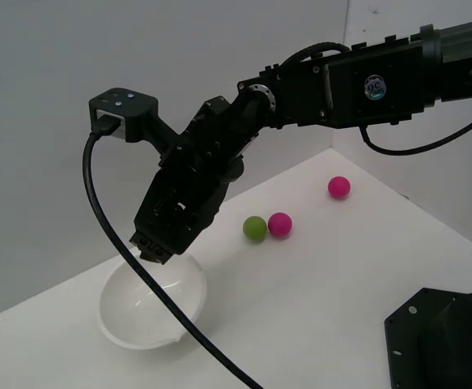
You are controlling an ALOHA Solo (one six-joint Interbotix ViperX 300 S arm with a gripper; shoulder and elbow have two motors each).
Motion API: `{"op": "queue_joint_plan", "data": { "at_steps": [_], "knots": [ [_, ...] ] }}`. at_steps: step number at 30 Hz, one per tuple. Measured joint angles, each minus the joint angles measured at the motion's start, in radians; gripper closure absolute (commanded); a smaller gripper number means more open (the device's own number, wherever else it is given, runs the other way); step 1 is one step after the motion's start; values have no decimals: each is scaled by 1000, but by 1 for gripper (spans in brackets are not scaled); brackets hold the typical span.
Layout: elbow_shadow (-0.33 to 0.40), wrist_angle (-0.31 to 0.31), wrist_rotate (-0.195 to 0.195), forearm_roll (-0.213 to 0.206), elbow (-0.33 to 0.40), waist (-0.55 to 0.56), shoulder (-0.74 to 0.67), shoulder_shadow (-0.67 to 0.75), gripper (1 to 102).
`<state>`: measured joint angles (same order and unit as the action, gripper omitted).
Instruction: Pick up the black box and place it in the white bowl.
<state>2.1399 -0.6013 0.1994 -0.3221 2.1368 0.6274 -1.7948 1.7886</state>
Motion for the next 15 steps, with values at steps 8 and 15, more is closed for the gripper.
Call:
{"op": "queue_joint_plan", "data": {
  "at_steps": [8, 15],
  "knots": [
    [-3, 15, 0, -17, -3, 11, 25, -26, 94],
    [-3, 15, 0, -34, -2, 20, 32, -32, 62]
  ]
}}
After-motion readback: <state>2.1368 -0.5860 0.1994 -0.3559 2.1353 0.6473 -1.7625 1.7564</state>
